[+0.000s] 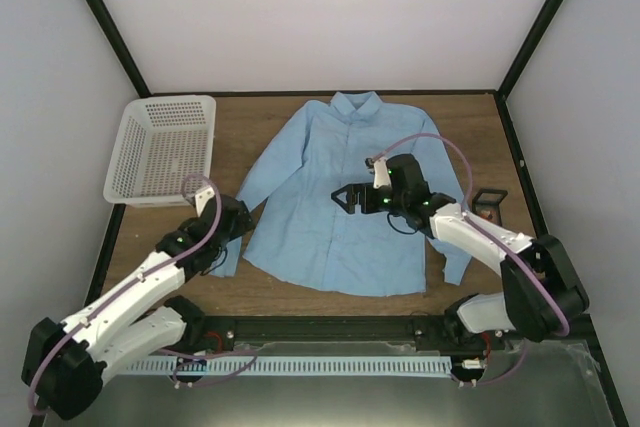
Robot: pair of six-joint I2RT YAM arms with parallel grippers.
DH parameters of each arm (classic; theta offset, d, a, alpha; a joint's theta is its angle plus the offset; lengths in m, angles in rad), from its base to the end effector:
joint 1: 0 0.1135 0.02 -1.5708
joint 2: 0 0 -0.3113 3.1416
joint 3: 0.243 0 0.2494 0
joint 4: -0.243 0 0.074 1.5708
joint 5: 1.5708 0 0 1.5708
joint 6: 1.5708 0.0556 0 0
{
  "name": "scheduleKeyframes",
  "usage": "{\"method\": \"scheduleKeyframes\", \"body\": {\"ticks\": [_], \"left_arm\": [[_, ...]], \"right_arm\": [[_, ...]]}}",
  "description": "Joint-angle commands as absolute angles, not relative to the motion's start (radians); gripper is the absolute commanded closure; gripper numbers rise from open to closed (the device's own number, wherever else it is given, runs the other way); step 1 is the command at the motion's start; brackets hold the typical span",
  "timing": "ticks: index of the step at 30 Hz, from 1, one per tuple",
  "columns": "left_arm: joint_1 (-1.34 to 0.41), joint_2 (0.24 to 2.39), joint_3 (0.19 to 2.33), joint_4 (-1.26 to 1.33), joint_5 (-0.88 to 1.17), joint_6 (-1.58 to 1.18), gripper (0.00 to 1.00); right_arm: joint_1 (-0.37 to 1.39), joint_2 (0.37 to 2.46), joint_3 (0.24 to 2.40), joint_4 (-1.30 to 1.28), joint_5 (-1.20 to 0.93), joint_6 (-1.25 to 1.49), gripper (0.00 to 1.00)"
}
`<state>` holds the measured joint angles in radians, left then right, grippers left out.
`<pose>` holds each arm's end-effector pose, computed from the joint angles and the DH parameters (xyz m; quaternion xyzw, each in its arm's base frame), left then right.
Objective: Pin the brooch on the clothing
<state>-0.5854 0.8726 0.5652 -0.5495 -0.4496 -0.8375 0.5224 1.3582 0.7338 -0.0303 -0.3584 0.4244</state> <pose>0.1384 -0.0627 0.2421 -0.1921 0.8964 -0.0642 0.3944 0.2379 0.1595 0.2482 -0.1219 0.8776 0.3407 0.3144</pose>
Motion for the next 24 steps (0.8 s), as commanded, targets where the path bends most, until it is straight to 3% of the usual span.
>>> {"method": "scheduleKeyframes", "body": {"ticks": [1, 9, 15, 19, 24], "left_arm": [[-0.579, 0.926, 0.524, -0.446, -0.354, -0.852, 0.0], [-0.579, 1.033, 0.5, -0.286, -0.105, -0.771, 0.05], [-0.603, 1.165, 0.421, 0.003, 0.205, -0.818, 0.09], [-0.745, 1.218, 0.499, -0.064, 0.111, -0.774, 0.09], [-0.726, 1.095, 0.505, -0.195, 0.004, -0.752, 0.07]], "right_arm": [[0.509, 1.292, 0.728, -0.064, -0.364, 0.382, 0.0], [0.502, 1.239, 0.664, -0.049, -0.368, 0.4, 0.0], [0.495, 1.231, 0.684, -0.061, -0.353, 0.392, 0.0], [0.489, 1.23, 0.694, -0.066, -0.346, 0.385, 0.0], [0.479, 1.226, 0.691, -0.077, -0.338, 0.377, 0.0]]}}
